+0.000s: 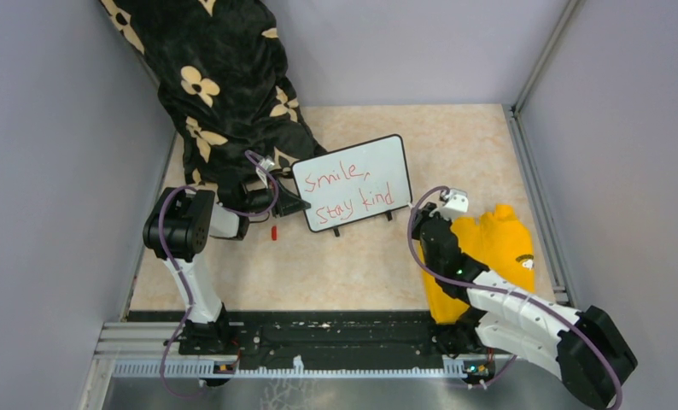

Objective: Write a sentence on the whiteboard

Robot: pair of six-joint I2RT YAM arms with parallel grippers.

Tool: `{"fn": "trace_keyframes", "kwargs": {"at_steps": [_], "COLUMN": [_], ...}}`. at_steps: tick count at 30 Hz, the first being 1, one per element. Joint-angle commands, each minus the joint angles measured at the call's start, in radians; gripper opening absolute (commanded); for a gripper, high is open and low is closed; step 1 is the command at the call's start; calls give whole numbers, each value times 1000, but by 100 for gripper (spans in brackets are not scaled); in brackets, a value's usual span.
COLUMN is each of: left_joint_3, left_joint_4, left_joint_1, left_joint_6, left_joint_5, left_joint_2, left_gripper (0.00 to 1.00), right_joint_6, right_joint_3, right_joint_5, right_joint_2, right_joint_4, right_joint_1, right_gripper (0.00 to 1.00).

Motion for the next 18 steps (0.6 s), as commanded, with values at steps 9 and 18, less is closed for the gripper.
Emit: {"fn": "trace_keyframes", "kwargs": {"at_steps": [9,18], "left_joint_3": [-5,-3], "left_joint_4": [-96,-100], "left_joint_1": [0,-1], "left_joint_6": [18,19], "left_joint_5": [-31,-32], "left_joint_2": [31,35], "left_gripper": [0,0], "right_joint_6": [90,107], "right_joint_3": [23,47], "right_joint_5": [-174,-220], "right_joint_2": [110,171], "right_joint_4": [224,211], "right_joint_1": [-101,-135], "right_gripper": [0,0]}}
